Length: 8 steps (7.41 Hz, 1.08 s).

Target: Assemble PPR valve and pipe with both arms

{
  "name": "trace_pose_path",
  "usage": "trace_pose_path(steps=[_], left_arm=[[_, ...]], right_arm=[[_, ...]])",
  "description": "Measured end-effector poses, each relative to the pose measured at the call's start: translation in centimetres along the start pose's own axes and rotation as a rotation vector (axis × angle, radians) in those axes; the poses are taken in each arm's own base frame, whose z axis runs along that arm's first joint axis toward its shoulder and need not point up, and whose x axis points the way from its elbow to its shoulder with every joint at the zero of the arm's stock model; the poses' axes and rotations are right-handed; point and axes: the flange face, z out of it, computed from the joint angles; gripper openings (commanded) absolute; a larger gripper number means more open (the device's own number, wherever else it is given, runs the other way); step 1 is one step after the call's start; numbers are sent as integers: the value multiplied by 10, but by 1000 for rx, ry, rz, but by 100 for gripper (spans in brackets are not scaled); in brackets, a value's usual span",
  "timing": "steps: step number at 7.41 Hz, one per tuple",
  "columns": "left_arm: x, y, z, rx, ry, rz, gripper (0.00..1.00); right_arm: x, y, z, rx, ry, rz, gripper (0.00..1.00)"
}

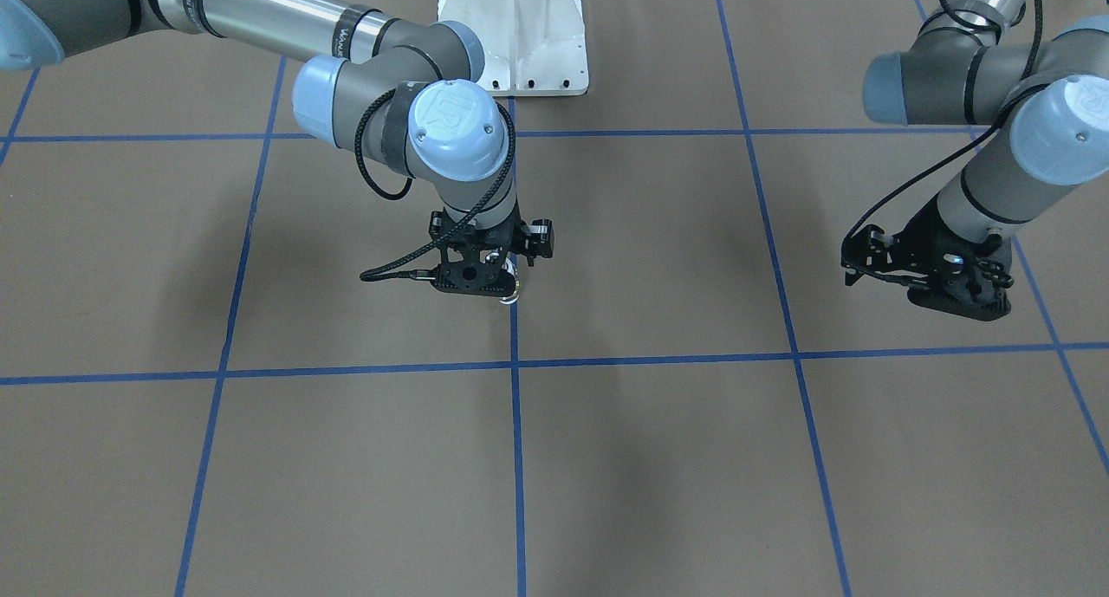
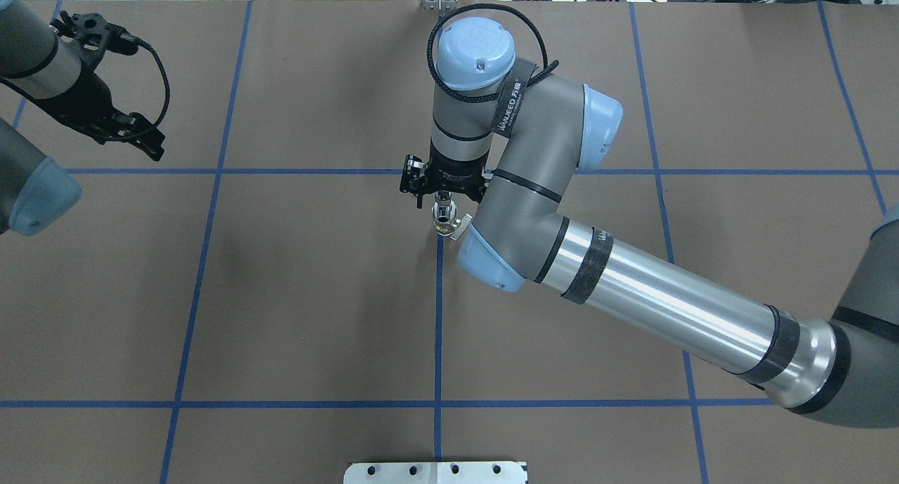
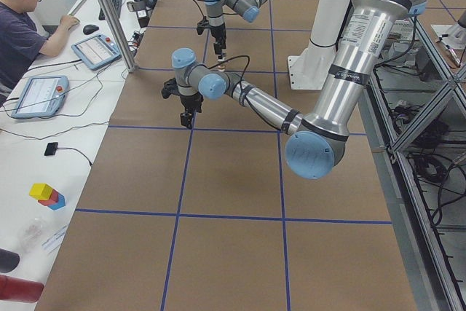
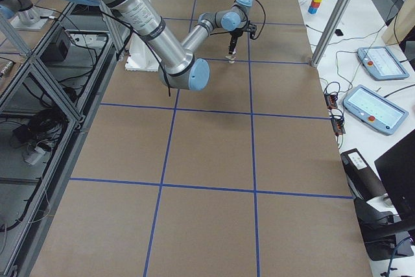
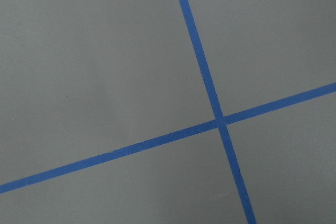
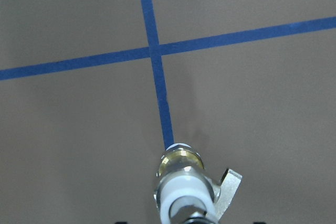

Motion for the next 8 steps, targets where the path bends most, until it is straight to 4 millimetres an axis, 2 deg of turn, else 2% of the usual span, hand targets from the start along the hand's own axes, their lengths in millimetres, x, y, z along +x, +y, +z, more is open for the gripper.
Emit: trace_pose_path(steps=[3,4,5,6,7,8], left_arm=[[1,-1,-1,3,1,0,100],[1,-2,-2,3,1,3,100],[2,-2,-3,5,2,9,100],[2,-2,-5,9,2,13,100],[-4,0,-10,21,1,20,100],[-25,3,-22,41,-9,43,100]], right_arm=[[-4,2,-10,6,-15,-6,99],[-5,4,-25,18,-35,-6,99],[-3,8,-51,33,-52,3,99],[7,12,-87,52,-56,19,100],[32,14,-121,75,-51,22,100],[73,11,-147,98,-31,-1,100]])
